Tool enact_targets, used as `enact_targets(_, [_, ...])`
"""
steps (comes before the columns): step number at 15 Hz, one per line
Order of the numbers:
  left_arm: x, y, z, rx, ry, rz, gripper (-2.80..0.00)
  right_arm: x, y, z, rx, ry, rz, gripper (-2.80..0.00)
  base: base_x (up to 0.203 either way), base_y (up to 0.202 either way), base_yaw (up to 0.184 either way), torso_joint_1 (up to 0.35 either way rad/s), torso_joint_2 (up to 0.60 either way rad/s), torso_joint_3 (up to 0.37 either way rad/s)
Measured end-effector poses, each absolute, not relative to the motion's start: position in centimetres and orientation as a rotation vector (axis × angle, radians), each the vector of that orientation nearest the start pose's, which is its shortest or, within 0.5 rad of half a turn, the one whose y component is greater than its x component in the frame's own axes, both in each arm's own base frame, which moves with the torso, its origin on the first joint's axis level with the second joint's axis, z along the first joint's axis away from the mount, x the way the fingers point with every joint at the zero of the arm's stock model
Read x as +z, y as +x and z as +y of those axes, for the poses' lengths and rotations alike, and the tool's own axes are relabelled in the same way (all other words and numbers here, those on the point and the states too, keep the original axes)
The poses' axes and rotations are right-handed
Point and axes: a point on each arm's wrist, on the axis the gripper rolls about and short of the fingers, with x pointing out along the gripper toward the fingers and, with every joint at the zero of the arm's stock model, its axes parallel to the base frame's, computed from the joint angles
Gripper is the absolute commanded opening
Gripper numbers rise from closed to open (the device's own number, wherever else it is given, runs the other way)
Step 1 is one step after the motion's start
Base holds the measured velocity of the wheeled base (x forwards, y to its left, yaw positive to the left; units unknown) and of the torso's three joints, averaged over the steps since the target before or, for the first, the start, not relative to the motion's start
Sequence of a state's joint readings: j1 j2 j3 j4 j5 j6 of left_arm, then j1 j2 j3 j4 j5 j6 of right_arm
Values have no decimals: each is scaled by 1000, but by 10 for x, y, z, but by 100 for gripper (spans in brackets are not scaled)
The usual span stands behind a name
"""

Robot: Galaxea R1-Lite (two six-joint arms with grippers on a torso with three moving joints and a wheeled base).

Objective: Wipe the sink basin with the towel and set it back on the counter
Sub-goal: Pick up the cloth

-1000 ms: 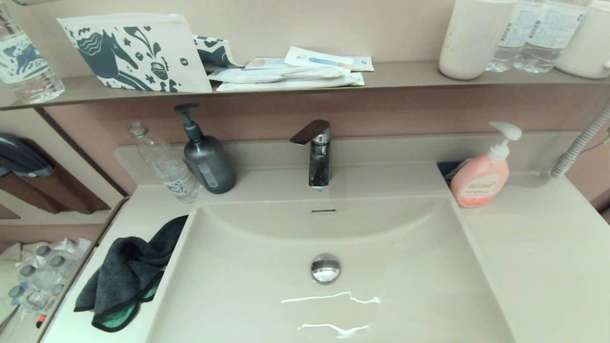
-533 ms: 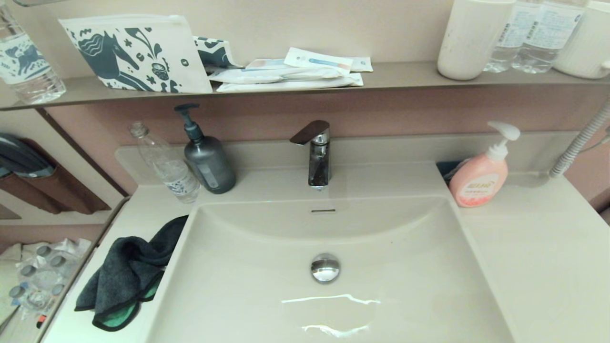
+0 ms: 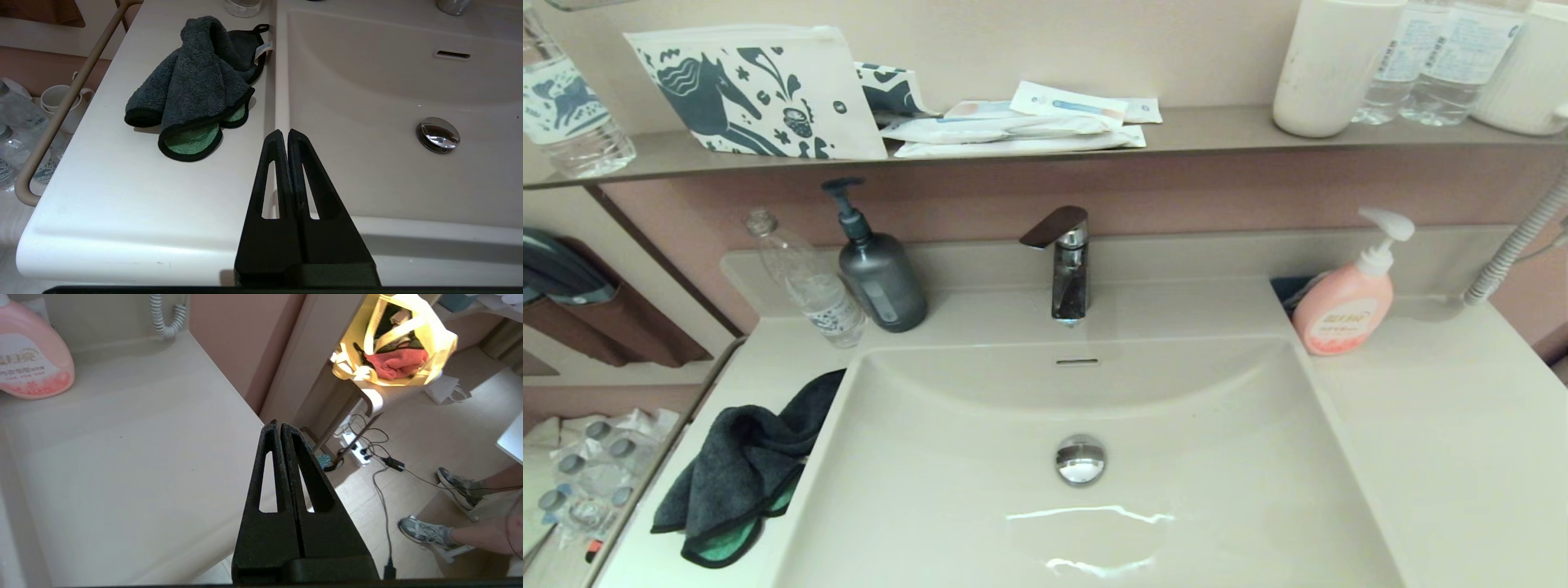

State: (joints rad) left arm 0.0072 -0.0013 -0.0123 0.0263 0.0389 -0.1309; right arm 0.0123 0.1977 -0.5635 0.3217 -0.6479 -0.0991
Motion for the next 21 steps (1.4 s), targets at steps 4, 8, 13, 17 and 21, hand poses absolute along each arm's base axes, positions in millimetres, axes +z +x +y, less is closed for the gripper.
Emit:
enact_targets(4, [76,-24,1,47,-130,9,-280,178,-63,-9,-403,-20,-52,-280,0,0,0,0,0,0])
enact_targets(8, [76,-24,1,47,-130,9,-280,152,-56,-4,-153,118,-49,-280,0,0,0,0,0,0])
enact_targets(13, [76,-24,1,47,-131,9,-280,114,-39,-1,-47,23,-74,-280,0,0,0,0,0,0])
enact_targets(17, [76,-24,1,47,-131,9,-280,90,-29,-1,-31,-11,-19,-280,0,0,0,0,0,0])
enact_targets(21, [76,-24,1,47,-131,9,-280,78,-25,0,-20,-13,24,-280,0,0,0,0,0,0])
